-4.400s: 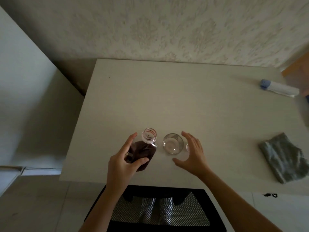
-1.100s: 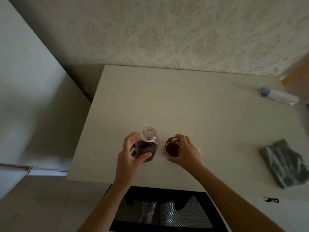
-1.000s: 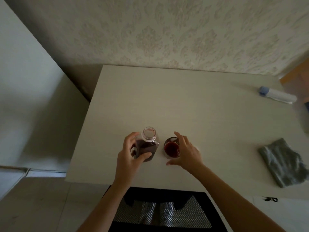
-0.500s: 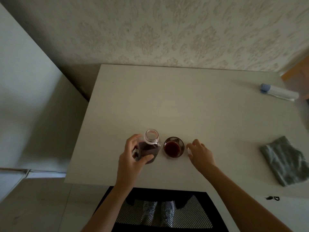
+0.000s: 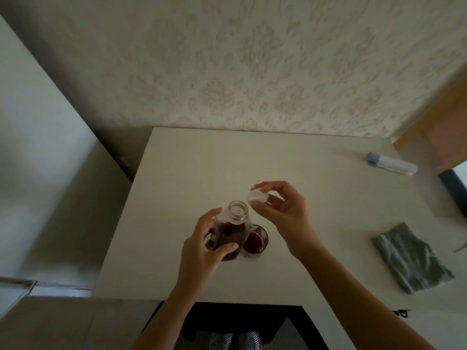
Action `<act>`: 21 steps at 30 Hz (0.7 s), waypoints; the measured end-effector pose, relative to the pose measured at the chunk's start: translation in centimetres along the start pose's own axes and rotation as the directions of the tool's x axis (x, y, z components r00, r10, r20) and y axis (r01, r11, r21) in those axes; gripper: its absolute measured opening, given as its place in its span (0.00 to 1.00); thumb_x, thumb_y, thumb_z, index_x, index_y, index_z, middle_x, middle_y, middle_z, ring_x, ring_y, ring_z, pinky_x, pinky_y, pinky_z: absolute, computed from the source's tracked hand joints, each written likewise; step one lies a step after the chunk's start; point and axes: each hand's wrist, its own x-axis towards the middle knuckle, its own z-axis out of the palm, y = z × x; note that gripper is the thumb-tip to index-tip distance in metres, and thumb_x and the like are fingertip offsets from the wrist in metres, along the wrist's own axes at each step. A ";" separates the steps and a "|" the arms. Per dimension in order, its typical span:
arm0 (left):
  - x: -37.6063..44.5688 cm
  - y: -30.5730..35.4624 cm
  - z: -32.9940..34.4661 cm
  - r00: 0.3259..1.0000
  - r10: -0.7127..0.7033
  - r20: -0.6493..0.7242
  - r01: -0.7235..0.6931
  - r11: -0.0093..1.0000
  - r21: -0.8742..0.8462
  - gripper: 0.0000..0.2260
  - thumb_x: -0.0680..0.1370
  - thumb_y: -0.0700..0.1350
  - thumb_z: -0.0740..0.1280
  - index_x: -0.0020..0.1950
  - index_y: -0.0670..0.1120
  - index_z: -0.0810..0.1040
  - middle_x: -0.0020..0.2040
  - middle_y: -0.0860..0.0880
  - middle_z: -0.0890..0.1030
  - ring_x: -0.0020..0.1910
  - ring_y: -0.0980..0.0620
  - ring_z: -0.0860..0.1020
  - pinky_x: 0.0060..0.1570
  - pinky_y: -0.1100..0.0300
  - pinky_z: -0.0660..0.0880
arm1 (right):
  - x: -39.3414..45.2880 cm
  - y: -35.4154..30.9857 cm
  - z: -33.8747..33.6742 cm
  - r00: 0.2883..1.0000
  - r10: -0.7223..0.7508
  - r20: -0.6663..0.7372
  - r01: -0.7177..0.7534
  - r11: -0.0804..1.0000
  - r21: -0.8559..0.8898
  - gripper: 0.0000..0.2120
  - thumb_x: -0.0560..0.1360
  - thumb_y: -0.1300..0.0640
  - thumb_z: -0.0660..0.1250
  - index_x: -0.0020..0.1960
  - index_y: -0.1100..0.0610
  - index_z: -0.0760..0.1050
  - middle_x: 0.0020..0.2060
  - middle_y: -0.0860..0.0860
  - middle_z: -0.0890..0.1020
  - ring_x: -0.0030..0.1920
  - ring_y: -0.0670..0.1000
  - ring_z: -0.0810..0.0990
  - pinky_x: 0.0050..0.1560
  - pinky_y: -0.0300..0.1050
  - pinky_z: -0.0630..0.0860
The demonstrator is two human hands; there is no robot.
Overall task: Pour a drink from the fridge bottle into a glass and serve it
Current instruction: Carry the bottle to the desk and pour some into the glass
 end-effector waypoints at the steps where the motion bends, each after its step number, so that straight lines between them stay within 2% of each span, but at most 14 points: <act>1: 0.0 0.5 -0.1 1.000 0.013 0.004 -0.013 1.000 0.000 0.35 0.65 0.44 0.78 0.62 0.69 0.65 0.58 0.66 0.75 0.58 0.62 0.76 0.52 0.55 0.80 | -0.3 -0.8 0.4 1.000 -0.019 0.015 0.018 0.998 0.053 0.10 0.68 0.65 0.73 0.47 0.60 0.75 0.50 0.54 0.82 0.52 0.56 0.82 0.48 0.43 0.79; 4: -0.1 1.7 -0.6 0.998 0.053 0.019 -0.053 0.999 0.008 0.34 0.65 0.47 0.78 0.63 0.68 0.65 0.56 0.69 0.75 0.56 0.65 0.76 0.52 0.59 0.80 | -0.8 -2.4 1.1 0.995 -0.074 0.072 0.071 0.996 0.053 0.09 0.67 0.62 0.73 0.45 0.59 0.75 0.52 0.55 0.81 0.55 0.54 0.80 0.51 0.45 0.78; 7: -0.4 2.9 -1.1 0.996 0.083 0.034 -0.083 0.997 0.008 0.34 0.65 0.50 0.77 0.65 0.67 0.65 0.54 0.69 0.76 0.55 0.65 0.77 0.52 0.60 0.79 | -1.4 -3.3 1.2 0.986 -0.099 0.133 0.108 0.992 -0.064 0.09 0.66 0.60 0.74 0.43 0.59 0.77 0.52 0.54 0.81 0.57 0.55 0.79 0.60 0.57 0.75; 9: -0.6 3.5 -1.5 0.993 0.104 0.050 -0.105 0.994 0.003 0.33 0.66 0.52 0.76 0.67 0.64 0.66 0.54 0.67 0.77 0.55 0.64 0.78 0.52 0.62 0.79 | -1.7 -3.9 1.1 0.975 -0.133 0.177 0.165 0.970 -0.180 0.08 0.67 0.59 0.75 0.44 0.57 0.78 0.52 0.51 0.81 0.58 0.54 0.78 0.62 0.59 0.73; 12: -0.7 4.4 -2.1 0.988 0.128 0.084 -0.129 0.992 0.002 0.33 0.66 0.52 0.76 0.67 0.65 0.66 0.53 0.65 0.79 0.54 0.65 0.78 0.54 0.66 0.77 | -2.0 -5.8 1.0 0.953 -0.134 0.271 0.229 0.906 -0.357 0.14 0.68 0.53 0.74 0.53 0.52 0.79 0.53 0.46 0.80 0.59 0.51 0.77 0.63 0.53 0.73; 15: -0.5 5.1 -2.7 0.982 0.126 0.139 -0.127 0.992 0.002 0.34 0.64 0.53 0.76 0.66 0.67 0.66 0.50 0.65 0.81 0.54 0.65 0.78 0.55 0.65 0.76 | -1.9 -7.9 0.6 0.923 -0.073 0.379 0.284 0.794 -0.538 0.20 0.70 0.50 0.71 0.61 0.47 0.75 0.54 0.43 0.76 0.57 0.46 0.76 0.61 0.46 0.73; 18: -0.4 5.6 -3.2 0.976 0.100 0.194 -0.101 0.995 -0.005 0.34 0.63 0.53 0.77 0.64 0.68 0.67 0.52 0.71 0.79 0.55 0.66 0.77 0.59 0.59 0.75 | -1.7 -9.7 0.3 0.868 -0.007 0.496 0.362 0.694 -0.623 0.19 0.71 0.55 0.71 0.61 0.47 0.76 0.52 0.44 0.73 0.55 0.45 0.74 0.58 0.40 0.73; 21: -0.4 5.8 -3.3 0.970 0.081 0.228 -0.076 0.997 -0.030 0.35 0.61 0.51 0.79 0.63 0.70 0.68 0.52 0.68 0.80 0.56 0.65 0.78 0.61 0.54 0.74 | -1.6 -11.3 -0.1 0.813 0.051 0.581 0.417 0.645 -0.641 0.19 0.70 0.59 0.72 0.60 0.46 0.77 0.54 0.43 0.73 0.56 0.43 0.73 0.58 0.36 0.71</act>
